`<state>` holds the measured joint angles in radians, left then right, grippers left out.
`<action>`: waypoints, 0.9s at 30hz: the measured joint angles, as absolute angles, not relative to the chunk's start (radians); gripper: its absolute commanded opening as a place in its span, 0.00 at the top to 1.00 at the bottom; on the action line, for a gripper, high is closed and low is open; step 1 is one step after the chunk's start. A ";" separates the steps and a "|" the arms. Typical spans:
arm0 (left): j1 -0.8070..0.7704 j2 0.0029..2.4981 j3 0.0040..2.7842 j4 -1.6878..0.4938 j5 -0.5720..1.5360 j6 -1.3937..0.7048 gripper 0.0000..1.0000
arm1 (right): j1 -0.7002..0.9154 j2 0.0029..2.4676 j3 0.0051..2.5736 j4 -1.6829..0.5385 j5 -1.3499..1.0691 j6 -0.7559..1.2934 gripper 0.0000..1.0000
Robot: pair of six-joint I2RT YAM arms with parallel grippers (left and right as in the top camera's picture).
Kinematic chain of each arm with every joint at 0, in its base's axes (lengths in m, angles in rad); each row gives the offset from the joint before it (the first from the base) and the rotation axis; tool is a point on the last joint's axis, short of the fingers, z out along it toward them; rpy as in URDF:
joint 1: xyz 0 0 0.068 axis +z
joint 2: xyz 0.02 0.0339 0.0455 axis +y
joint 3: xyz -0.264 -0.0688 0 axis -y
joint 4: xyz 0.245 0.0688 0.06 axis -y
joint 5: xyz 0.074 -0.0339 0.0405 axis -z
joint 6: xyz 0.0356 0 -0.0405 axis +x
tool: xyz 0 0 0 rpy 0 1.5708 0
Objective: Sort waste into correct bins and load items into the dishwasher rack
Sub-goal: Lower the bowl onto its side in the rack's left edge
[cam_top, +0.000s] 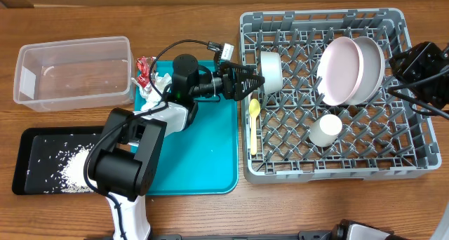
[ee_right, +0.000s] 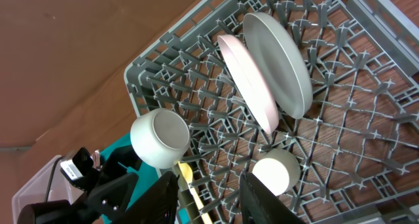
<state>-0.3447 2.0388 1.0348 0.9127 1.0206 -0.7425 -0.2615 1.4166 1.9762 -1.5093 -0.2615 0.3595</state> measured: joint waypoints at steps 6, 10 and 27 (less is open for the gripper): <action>-0.344 2.041 1.035 0.968 1.068 -0.769 0.00 | -0.262 1.416 1.976 -1.510 -0.262 0.359 0.66; -0.344 2.041 1.035 1.127 1.110 -0.823 0.00 | -0.262 1.417 1.976 -1.511 -0.262 0.360 0.66; -0.400 2.019 1.040 0.787 0.959 -0.687 0.00 | -0.262 1.416 1.976 -1.511 -0.262 0.360 0.66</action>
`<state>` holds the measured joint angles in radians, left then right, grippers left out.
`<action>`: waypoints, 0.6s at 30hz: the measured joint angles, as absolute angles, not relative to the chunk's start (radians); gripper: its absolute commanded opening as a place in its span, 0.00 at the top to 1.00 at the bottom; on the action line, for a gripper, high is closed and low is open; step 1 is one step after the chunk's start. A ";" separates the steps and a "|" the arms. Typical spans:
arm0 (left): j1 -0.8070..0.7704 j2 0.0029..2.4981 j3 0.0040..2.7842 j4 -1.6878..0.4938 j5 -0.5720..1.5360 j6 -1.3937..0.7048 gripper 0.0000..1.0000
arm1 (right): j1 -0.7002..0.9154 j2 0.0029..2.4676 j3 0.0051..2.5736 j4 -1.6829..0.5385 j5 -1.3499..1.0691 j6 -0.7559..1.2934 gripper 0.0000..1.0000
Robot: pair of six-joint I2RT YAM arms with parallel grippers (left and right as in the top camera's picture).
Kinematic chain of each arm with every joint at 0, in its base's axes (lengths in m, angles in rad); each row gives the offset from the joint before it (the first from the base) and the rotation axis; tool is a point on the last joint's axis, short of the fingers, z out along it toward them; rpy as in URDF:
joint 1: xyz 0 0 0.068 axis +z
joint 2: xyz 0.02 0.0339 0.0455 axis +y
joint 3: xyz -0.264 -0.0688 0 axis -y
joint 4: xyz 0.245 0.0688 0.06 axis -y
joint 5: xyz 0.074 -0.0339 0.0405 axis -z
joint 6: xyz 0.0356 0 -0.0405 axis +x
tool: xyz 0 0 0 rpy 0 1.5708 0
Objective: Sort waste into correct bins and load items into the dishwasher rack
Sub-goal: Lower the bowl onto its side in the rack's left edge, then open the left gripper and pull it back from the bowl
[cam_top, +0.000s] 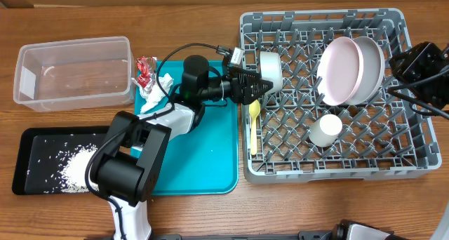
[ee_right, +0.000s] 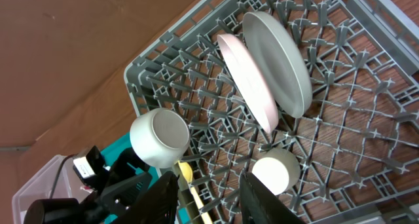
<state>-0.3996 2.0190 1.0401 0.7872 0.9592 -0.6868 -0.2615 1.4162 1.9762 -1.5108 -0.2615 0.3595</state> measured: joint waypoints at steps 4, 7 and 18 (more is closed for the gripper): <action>-0.411 2.004 1.044 0.731 0.918 -0.646 0.00 | -0.262 1.417 1.976 -1.511 -0.262 0.360 0.65; -0.415 2.003 1.045 0.728 0.900 -0.630 0.36 | -0.262 1.417 1.976 -1.510 -0.262 0.360 0.65; -0.439 2.003 1.044 0.731 0.896 -0.589 0.96 | -0.262 1.417 1.976 -1.511 -0.262 0.360 0.64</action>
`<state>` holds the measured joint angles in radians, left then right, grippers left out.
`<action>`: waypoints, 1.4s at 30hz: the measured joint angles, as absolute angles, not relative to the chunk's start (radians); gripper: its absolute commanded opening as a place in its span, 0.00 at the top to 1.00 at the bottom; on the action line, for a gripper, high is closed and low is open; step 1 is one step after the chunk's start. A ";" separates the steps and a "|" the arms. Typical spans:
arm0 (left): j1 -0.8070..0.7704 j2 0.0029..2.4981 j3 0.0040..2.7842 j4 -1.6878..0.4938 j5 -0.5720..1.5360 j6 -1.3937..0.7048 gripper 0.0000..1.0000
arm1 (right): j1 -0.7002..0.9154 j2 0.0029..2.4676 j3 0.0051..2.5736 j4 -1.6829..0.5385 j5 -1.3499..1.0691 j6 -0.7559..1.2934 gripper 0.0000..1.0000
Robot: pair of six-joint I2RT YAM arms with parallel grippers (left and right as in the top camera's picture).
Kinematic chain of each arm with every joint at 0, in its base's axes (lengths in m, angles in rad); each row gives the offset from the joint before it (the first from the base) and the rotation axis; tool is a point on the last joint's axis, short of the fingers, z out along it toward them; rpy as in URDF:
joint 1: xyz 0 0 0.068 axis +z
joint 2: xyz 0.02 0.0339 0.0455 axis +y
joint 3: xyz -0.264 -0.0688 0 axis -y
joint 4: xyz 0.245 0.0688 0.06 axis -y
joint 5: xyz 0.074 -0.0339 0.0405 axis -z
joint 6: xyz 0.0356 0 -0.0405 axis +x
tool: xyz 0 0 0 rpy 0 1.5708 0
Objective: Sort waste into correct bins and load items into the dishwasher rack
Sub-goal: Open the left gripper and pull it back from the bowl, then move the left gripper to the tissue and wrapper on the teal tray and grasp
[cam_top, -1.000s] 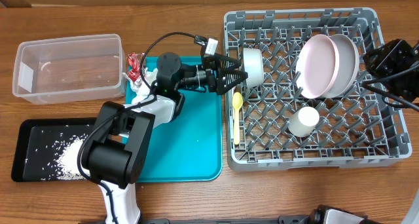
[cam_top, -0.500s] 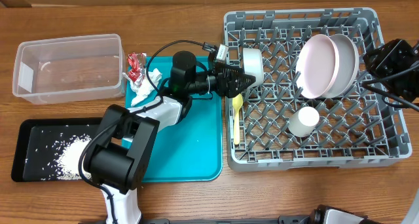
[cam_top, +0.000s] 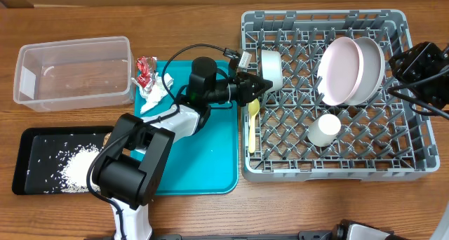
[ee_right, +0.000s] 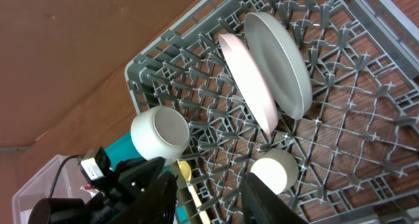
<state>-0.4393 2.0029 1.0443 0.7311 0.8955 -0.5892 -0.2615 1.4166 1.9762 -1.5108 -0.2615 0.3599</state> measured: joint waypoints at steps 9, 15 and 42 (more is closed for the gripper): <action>-0.444 2.003 1.048 0.747 0.870 -0.609 0.61 | -0.262 1.417 1.976 -1.510 -0.262 0.360 0.64; -0.444 2.003 1.048 0.740 0.855 -0.629 0.59 | -0.262 1.417 1.976 -1.510 -0.262 0.359 0.64; -0.377 1.439 1.044 -0.299 0.563 -0.429 0.00 | -0.262 1.416 1.976 -1.510 -0.245 0.362 0.52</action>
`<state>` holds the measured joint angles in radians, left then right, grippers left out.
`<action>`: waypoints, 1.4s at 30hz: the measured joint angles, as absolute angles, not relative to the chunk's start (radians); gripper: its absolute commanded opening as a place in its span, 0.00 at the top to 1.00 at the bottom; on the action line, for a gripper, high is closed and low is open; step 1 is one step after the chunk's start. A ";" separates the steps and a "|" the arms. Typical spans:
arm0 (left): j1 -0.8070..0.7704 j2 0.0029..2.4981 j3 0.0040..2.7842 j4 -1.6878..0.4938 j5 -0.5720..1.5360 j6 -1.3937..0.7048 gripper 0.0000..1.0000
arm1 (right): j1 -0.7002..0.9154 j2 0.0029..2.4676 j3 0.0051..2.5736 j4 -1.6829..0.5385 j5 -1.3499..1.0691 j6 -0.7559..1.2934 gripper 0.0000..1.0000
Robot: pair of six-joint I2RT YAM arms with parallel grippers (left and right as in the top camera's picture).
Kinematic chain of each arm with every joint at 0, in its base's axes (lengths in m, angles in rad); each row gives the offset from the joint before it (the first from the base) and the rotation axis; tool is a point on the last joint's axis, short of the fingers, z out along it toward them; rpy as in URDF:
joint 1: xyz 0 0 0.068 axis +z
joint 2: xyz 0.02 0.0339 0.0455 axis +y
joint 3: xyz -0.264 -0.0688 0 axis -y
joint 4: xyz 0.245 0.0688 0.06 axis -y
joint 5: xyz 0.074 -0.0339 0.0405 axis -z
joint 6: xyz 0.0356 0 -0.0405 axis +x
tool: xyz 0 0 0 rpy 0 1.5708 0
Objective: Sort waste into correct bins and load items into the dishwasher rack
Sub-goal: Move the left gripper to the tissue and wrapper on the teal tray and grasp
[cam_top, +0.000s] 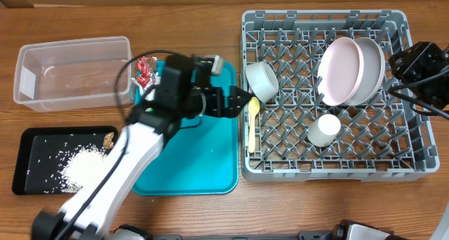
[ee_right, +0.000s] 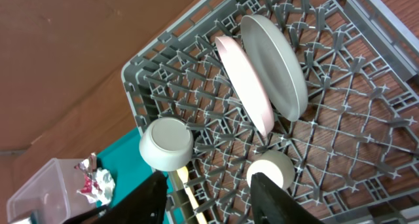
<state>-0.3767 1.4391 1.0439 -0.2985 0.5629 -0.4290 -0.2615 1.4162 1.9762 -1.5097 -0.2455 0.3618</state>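
Note:
A white bowl (cam_top: pixel 261 80) leans in the left column of the grey dishwasher rack (cam_top: pixel 323 171), seen too in the right wrist view (ee_right: pixel 167 144). A pink plate (cam_top: pixel 340 70) and a grey plate (cam_top: pixel 370 61) stand on edge at the back right. A white cup (cam_top: pixel 326 130) lies mouth down in the middle. A yellow spoon (cam_top: pixel 252 121) lies along the rack's left edge. My left gripper (cam_top: pixel 237 100) hangs over the teal tray (cam_top: pixel 200 163), just left of the bowl and apart from it. My right gripper (ee_right: pixel 206 185) stands open over the rack's right side (cam_top: pixel 415 63).
Crumpled wrappers (cam_top: pixel 147 75) lie at the tray's back left corner. A clear plastic bin (cam_top: pixel 74 71) stands at the far left. In front of it is a black tray (cam_top: pixel 31 145) with spilled rice (cam_top: pixel 74 166).
My left gripper has drawn back left from the bowl to over the tray's right edge. The bowl now leans nearer the rack's left edge. The right gripper has barely moved.
My left gripper stood at the rack's left edge, close against the bowl lying on its side. At the following two moments it reached further in against the bowl. Now it is back over the tray and the bowl leans alone in the rack.

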 measured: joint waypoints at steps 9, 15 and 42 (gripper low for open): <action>-0.296 1.106 1.075 -0.698 0.249 -0.306 0.00 | -0.262 1.415 1.976 -1.510 -0.244 0.363 0.18; -0.254 0.944 1.108 -0.829 -0.022 -0.300 0.00 | -0.262 1.415 1.976 -1.520 -0.243 0.361 0.00; -0.167 1.349 1.108 -0.776 -0.123 -0.264 0.09 | -0.262 1.415 1.976 -1.520 -0.243 0.363 0.00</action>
